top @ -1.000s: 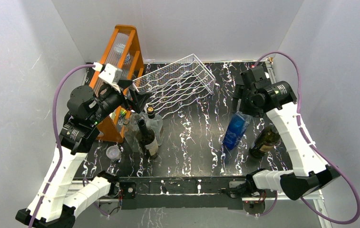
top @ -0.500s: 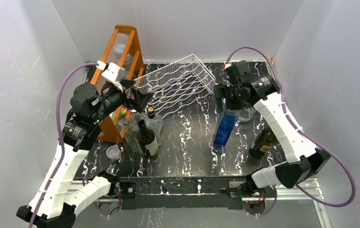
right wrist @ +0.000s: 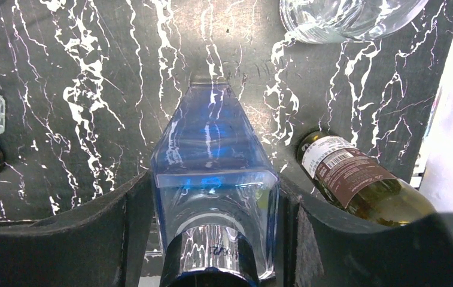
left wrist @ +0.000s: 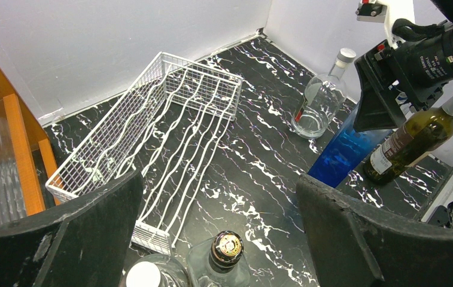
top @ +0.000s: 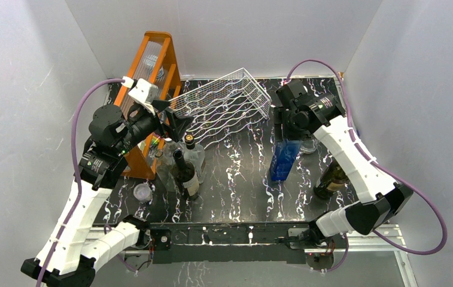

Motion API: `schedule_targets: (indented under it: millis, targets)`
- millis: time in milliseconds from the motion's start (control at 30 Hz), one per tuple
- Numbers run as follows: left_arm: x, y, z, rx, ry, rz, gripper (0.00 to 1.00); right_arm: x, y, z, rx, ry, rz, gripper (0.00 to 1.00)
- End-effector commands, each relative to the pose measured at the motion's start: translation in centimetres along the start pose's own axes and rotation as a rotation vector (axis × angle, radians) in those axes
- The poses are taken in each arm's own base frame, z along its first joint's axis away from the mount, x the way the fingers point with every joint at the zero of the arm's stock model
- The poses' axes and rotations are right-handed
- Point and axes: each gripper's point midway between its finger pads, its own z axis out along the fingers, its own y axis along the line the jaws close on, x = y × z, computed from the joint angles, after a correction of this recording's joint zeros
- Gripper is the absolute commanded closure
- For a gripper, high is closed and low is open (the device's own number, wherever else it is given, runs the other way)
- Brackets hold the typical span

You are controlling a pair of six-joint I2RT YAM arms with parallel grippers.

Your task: Put the wine bottle on the wine rack

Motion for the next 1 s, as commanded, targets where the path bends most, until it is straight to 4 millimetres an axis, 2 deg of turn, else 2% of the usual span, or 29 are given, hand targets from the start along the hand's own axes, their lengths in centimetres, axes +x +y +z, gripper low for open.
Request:
schedule_targets:
  millis: [0, 200, 333, 467, 700, 833, 967]
  targets:
    - [-1.2, -0.8, -0.5, 0.029, -0.032, 0.01, 0.02, -1.4, 0.5, -0.9, -0.023, -0.058, 0.065, 0.44]
    - [-1.1, -0.8, -0.3, 0.034, -0.029, 0.0, 0.02, -2.7, 1.6, -1.7, -0.1, -0.122, 0.076, 0.66]
    - [-1.3, -2.1, 0.2, 0.12, -0.022, 0.016, 0.02, -4.0, 2.4, -2.2, -0.147, -0.164, 0.071, 0.72]
    - [-2.5, -3.4, 1.0, 0.208, -0.037, 0.014, 0.02, -5.7, 3.2, -3.0, -0.187, -0.212, 0.063, 0.74]
    - [-2.6, -5.0, 4.2, 0.363, -0.024, -0.045, 0.03, -7.9, 4.0, -3.8, -0.347, -0.255, 0.095, 0.79]
    - [-1.4, -6.1, 6.9, 0.454, 0.01, -0.059, 0.05, -8.3, 3.8, -4.4, -0.436, -0.269, 0.132, 0.79]
    - [-0.7, -8.7, 9.6, 0.51, 0.012, -0.053, 0.05, -8.9, 3.1, -5.7, -0.508, -0.319, 0.184, 0.79]
